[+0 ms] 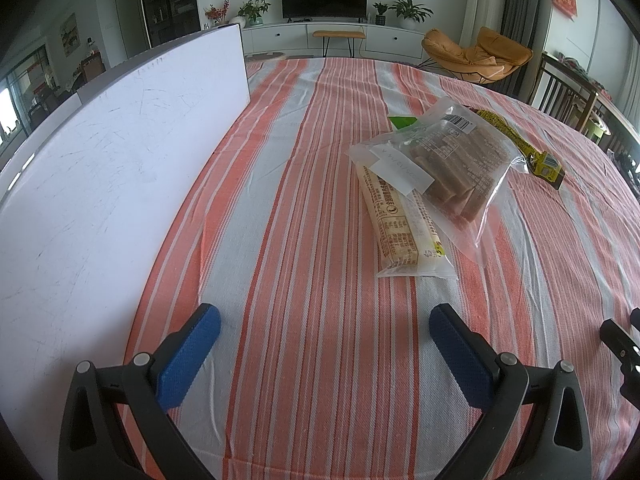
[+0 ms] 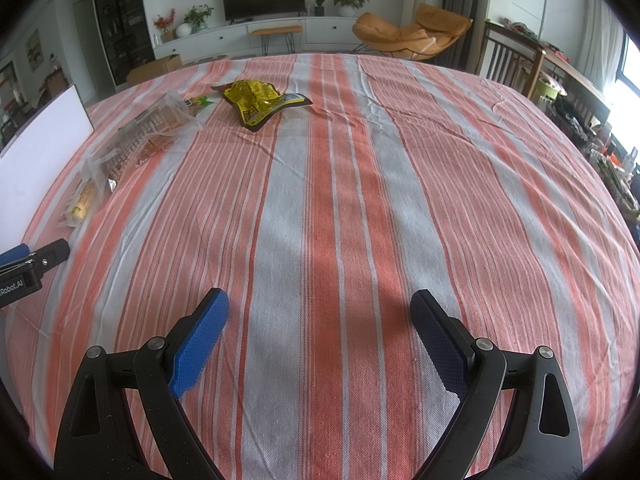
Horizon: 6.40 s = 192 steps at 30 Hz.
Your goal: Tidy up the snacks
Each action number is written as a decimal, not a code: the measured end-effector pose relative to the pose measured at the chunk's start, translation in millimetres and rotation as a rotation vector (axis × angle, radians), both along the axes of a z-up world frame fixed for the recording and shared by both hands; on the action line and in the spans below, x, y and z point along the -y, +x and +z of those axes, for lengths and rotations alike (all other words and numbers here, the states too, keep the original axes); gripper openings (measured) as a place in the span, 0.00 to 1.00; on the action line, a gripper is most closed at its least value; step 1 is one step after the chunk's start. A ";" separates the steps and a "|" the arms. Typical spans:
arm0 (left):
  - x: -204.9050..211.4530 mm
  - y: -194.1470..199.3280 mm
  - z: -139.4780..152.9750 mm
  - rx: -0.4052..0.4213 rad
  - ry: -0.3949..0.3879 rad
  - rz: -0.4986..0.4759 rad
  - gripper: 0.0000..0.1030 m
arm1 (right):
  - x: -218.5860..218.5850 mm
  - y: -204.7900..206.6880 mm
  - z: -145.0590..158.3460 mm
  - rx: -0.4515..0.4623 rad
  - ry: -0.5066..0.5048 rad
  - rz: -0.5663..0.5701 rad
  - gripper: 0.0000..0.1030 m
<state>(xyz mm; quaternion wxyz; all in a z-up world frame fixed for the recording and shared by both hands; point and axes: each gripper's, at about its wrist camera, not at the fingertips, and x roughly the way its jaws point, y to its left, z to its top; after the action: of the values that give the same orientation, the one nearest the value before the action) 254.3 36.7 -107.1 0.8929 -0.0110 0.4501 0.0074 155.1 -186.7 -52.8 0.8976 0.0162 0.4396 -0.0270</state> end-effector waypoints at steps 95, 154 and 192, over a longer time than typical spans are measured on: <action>0.1 0.1 -0.4 0.000 0.000 -0.001 1.00 | 0.4 -0.5 0.1 0.000 -0.001 -0.001 0.91; 1.0 -9.1 -5.4 -0.001 0.007 -0.206 1.00 | -0.9 3.5 -2.9 -0.002 0.001 -0.003 0.94; -0.5 -9.8 -6.6 -0.002 0.006 -0.207 1.00 | -105.6 192.9 9.3 -0.202 0.478 -0.136 0.94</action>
<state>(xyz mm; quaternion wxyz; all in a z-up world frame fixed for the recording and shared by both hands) 244.4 37.2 -113.8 0.8884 0.0383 0.4497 -0.0838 348.0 -81.1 -43.5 0.8162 0.2544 0.5186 0.0157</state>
